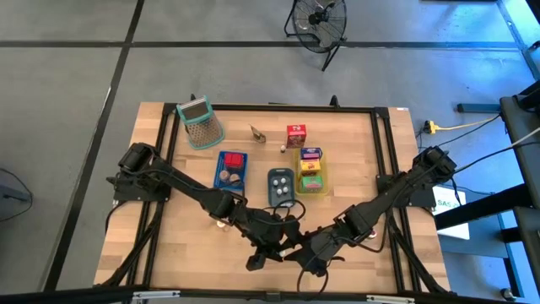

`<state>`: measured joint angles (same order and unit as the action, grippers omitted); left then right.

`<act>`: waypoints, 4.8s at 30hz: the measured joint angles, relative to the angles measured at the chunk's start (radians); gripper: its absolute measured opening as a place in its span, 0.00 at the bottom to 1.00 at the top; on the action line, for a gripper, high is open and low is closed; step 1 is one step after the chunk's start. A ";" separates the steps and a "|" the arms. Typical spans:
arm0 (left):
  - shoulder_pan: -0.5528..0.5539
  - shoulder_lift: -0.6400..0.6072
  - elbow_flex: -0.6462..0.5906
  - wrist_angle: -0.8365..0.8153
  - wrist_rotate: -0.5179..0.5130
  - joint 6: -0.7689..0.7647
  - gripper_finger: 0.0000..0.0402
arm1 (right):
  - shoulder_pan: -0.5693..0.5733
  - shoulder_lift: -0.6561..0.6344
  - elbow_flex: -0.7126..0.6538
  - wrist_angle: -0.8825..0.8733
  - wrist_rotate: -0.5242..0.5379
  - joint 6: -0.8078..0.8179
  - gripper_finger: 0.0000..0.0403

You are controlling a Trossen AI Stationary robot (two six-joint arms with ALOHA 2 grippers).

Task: Pick & Place Kitchen Items
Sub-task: Put the small green food coloring into the green bin

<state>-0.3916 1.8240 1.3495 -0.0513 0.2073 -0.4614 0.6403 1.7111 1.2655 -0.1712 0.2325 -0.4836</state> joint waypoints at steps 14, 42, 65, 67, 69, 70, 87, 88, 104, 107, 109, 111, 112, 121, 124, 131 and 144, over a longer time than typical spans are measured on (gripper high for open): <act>0.000 0.000 0.000 0.003 0.000 0.000 0.20 | 0.002 0.000 -0.001 0.017 -0.007 0.001 0.35; 0.000 0.000 0.000 0.029 -0.005 -0.005 0.24 | 0.028 0.000 0.000 0.008 0.037 0.063 0.20; -0.055 0.001 0.003 0.159 -0.078 0.099 0.42 | 0.103 -0.031 -0.002 -0.256 0.210 0.403 0.20; -0.078 0.007 0.003 0.182 -0.070 0.128 0.42 | 0.103 -0.031 -0.002 -0.254 0.212 0.403 0.20; -0.103 0.025 0.002 0.245 -0.124 0.150 0.42 | 0.103 -0.031 -0.002 -0.256 0.212 0.408 0.20; -0.119 0.034 0.003 0.281 -0.191 0.148 0.42 | 0.103 -0.031 -0.002 -0.256 0.212 0.410 0.20; -0.273 0.123 0.002 0.401 -0.851 0.465 0.42 | 0.098 -0.031 -0.001 -0.288 0.250 0.425 0.20; -0.280 0.123 0.002 0.406 -0.818 0.490 0.42 | 0.098 -0.031 -0.001 -0.295 0.257 0.429 0.20; -0.294 0.123 0.002 0.445 -0.731 0.546 0.42 | 0.093 -0.031 -0.001 -0.298 0.261 0.446 0.20; -0.296 0.123 0.002 0.446 -0.732 0.564 0.42 | 0.093 -0.031 -0.001 -0.298 0.261 0.447 0.20; -0.293 0.124 0.002 0.445 -0.734 0.550 0.44 | 0.093 -0.031 -0.001 -0.298 0.261 0.447 0.20; -0.289 0.124 0.002 0.445 -0.747 0.538 0.48 | 0.093 -0.031 -0.001 -0.298 0.261 0.447 0.20; -0.289 0.124 0.002 0.445 -0.757 0.533 0.50 | 0.093 -0.031 -0.001 -0.298 0.261 0.446 0.20; -0.289 0.124 0.002 0.407 -0.807 0.475 0.77 | 0.090 -0.031 -0.001 -0.295 0.250 0.450 0.20; -0.291 0.124 0.002 0.406 -0.834 0.483 0.81 | 0.071 -0.031 0.019 -0.320 0.265 0.451 0.20; -0.350 0.124 0.002 0.397 -1.034 0.521 0.80 | -0.012 -0.031 0.176 -0.542 0.217 0.469 0.20; -0.524 0.124 0.002 0.267 -1.551 0.465 0.79 | -0.282 -0.005 0.233 -0.568 -0.032 0.388 0.20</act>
<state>-0.9152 1.9480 1.3510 0.2156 -1.3437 0.0034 0.3578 1.7063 1.4982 -0.7388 0.2005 -0.0956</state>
